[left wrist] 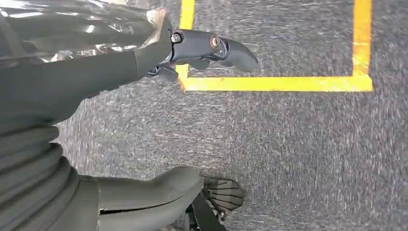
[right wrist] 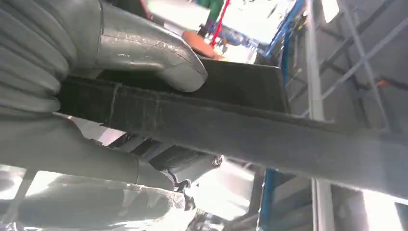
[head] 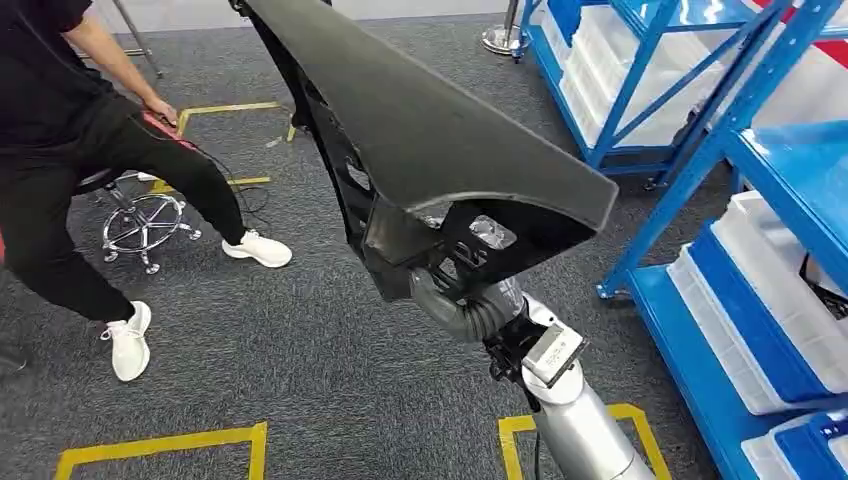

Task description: Take the parts from the cabinet and place them on the table.

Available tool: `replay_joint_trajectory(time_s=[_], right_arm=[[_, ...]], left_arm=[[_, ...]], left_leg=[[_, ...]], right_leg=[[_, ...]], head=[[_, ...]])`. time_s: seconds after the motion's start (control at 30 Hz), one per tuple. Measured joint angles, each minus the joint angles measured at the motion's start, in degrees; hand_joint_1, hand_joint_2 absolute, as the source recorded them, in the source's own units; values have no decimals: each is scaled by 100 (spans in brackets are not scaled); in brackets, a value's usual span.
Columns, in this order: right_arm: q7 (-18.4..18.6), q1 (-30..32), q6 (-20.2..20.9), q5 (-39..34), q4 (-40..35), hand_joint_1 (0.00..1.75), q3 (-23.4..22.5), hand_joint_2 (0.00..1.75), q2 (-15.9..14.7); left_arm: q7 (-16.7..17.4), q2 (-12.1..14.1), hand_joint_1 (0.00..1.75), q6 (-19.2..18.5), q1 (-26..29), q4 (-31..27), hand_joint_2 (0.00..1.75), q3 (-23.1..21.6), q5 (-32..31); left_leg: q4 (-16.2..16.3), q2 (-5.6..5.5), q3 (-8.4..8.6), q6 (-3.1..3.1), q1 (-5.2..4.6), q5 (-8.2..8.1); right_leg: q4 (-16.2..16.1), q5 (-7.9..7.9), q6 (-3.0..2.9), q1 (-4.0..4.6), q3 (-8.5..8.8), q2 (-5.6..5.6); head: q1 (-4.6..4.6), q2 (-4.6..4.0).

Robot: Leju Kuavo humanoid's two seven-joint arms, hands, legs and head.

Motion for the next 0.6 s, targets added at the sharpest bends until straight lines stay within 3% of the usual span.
replay_joint_trajectory(time_s=[0.03,0.07,0.1,0.17,0.2,0.27,0.3,0.37,0.4,0.43,0.47,0.5,0.53,0.57,0.6], right_arm=[[0,-4,-2,0,0,175,0,175,0],[0,1,-2,-2,0,175,-2,175,0],[2,-5,-2,-2,0,175,2,175,0],[4,-8,-2,-2,0,175,2,175,4],[4,-12,-2,-2,0,175,2,175,18],[22,-26,-9,-9,0,175,0,175,46],[26,-27,-15,-13,-2,175,-2,175,50],[50,-8,-20,-20,0,175,-2,175,50],[50,8,-22,-26,2,175,-2,175,57],[50,23,-22,-24,7,175,0,175,61],[48,36,-22,-26,7,175,0,175,66],[48,39,-20,-24,7,175,0,175,70],[46,38,-20,-24,7,175,0,175,81],[39,40,-15,-22,7,175,-2,175,103],[39,37,-13,-20,7,175,-7,175,109]], left_arm=[[0,0,0,2,-2,0,175,7,0],[-2,7,0,0,-7,0,175,15,0],[-4,11,0,0,-2,0,175,28,0],[-4,11,0,0,37,0,175,48,0],[-4,24,0,0,54,0,175,59,0],[-4,22,0,4,57,0,175,72,0],[-4,24,0,9,35,0,175,76,0],[-4,22,0,22,19,0,175,85,2],[4,24,0,33,27,0,175,90,9],[15,28,0,39,38,0,175,94,22],[22,35,0,55,42,0,175,96,31],[22,42,0,81,44,0,175,101,28],[22,50,0,105,43,0,175,105,26],[24,59,0,107,27,-2,175,109,13],[24,61,0,114,20,-2,175,120,2]], left_leg=[[28,-72,-10,-29,7,-15],[91,-139,-40,-80,-36,-44],[94,-185,-72,-112,-28,-50],[62,-246,-105,-177,11,-9],[76,-288,-126,-206,22,-19],[365,254,-243,-242,-4,-227],[789,417,-454,-270,11,-464],[1652,496,-894,-300,41,-820],[1875,507,-1014,-304,47,-844],[1788,515,-977,-298,46,-740],[1473,531,-818,-284,46,-546],[914,580,-515,-255,41,-287],[365,747,-196,-211,23,-88],[160,969,-86,-177,-45,-150],[125,922,-85,-145,-56,-126]], right_leg=[[-482,187,47,-51,216,192],[-599,193,-4,-41,250,288],[-602,211,-87,-40,275,200],[-587,232,-161,1,265,130],[-613,257,-204,-37,273,81],[-624,256,-295,-39,283,-17],[-624,249,-329,-14,283,-83],[-624,234,-352,21,276,-227],[-623,228,-358,34,277,-305],[-623,222,-363,45,280,-370],[-623,216,-369,51,285,-432],[-623,209,-374,57,293,-500],[-623,201,-379,68,306,-557],[-623,186,-356,100,317,-595],[-626,170,-327,120,311,-633]], head=[[2,0],[2,0],[5,0],[0,0],[2,0],[-32,0],[-31,0],[-28,0],[-31,0],[-31,0],[-31,0],[-31,0],[-31,0],[-28,0],[-17,0]])
